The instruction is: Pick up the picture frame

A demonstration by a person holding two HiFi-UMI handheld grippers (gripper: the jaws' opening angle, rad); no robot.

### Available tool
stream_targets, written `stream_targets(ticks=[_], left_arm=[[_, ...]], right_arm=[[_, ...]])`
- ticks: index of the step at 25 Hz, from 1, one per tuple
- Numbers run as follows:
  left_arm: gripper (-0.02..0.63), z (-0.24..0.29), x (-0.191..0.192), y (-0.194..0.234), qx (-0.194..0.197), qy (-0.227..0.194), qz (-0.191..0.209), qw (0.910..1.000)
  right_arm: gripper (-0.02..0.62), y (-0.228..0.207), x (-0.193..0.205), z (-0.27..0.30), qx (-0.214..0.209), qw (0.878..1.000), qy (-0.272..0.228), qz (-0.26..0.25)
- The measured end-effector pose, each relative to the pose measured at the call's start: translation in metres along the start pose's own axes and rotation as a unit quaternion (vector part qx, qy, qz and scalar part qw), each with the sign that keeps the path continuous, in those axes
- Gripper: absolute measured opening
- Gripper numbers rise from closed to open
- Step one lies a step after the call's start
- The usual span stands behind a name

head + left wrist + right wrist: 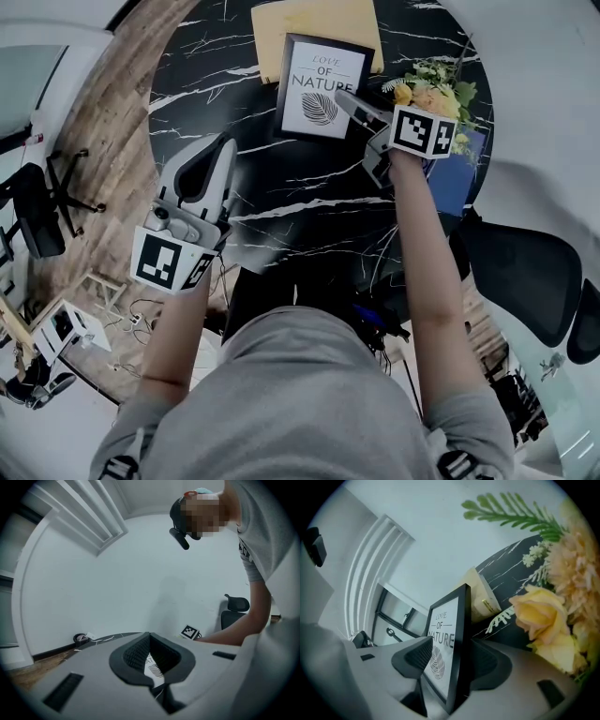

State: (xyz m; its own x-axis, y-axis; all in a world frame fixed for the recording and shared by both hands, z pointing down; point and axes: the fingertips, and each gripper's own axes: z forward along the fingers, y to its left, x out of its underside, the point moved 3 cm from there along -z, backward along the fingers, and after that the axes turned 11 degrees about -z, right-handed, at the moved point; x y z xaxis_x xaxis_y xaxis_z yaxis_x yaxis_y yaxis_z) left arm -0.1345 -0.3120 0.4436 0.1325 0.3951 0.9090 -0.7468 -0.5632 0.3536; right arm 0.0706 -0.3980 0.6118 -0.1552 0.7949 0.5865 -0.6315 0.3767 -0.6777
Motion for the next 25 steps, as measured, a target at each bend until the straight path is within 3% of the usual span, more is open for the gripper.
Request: stream_targets(ticks=[4,10,16,21,25], left_arm=[[0.006,0.001,0.002,0.000,0.001,0.003,-0.002,1.0000],[0.006,0.000,0.003,-0.001,0.000,0.001,-0.004,1.0000],[0.007,-0.008,-0.002,0.006,-0.013,-0.006,-0.004,0.9999],[0.007,-0.016,-0.007,0.013,-0.025,-0.011,-0.001,0.9996],[0.006,-0.019,-0.013,0.017,-0.029,-0.019,0.004,0.9994]], right_arm=[[0.238,0.000,-0.001,0.010,-0.023,0.999,0.036,0.020],[0.204,0.000,0.006,0.024,-0.013,0.994,0.104,0.007],[0.144,0.013,0.005,0.024,-0.045,0.995,0.093,-0.011],[0.049,0.038,-0.005,0.018,-0.113,0.992,0.056,-0.011],[0.034,0.046,-0.009,0.018,-0.133,0.990,0.048,-0.003]])
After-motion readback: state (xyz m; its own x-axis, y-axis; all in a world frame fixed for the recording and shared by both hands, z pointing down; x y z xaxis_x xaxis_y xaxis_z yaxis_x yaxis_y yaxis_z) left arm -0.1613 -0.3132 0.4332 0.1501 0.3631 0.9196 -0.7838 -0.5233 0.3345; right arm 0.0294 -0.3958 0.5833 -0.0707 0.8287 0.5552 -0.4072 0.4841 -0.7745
